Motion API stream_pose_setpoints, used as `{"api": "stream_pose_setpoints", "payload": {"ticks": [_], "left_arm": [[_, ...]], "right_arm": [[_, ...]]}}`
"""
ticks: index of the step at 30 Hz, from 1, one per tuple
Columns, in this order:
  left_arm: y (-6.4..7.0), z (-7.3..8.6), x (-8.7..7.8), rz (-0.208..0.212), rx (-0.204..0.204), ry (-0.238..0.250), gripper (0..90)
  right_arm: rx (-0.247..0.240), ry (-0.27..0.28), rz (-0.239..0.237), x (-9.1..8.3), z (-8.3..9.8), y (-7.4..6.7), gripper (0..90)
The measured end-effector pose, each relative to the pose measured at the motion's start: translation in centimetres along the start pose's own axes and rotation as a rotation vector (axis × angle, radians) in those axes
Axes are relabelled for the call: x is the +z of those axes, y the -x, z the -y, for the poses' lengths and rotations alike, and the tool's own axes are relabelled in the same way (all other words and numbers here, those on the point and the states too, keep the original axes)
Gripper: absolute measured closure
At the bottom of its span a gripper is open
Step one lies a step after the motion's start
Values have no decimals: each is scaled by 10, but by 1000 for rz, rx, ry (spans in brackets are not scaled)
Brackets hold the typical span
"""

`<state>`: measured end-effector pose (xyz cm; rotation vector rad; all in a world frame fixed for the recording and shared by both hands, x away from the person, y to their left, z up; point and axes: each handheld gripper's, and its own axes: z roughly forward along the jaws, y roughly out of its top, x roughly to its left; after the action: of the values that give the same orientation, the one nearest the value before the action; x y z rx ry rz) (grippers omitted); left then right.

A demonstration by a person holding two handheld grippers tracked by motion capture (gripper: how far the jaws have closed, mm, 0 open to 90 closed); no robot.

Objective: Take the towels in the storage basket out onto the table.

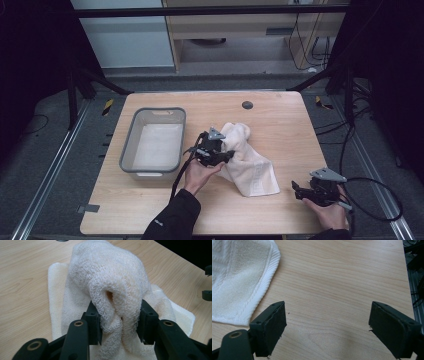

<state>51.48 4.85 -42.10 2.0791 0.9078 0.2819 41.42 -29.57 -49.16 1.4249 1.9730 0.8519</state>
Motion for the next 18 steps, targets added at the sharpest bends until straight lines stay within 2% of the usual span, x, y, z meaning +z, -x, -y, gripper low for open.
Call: {"api": "stream_pose_setpoints", "payload": {"ticks": [8, 10, 11, 18], "left_arm": [[-3, 5, 3, 4, 7, -3, 515], [-4, 6, 4, 8, 6, 0, 477], [-4, 7, 4, 10, 9, -4, 435], [-3, 8, 3, -2, 43, -8, 310]], "right_arm": [[-1, 0, 0, 0, 0, 0, 140], [0, -2, 1, 0, 0, 0, 139], [-4, -1, 1, 0, 0, 0, 137], [-4, -9, 1, 0, 0, 0, 132]]}}
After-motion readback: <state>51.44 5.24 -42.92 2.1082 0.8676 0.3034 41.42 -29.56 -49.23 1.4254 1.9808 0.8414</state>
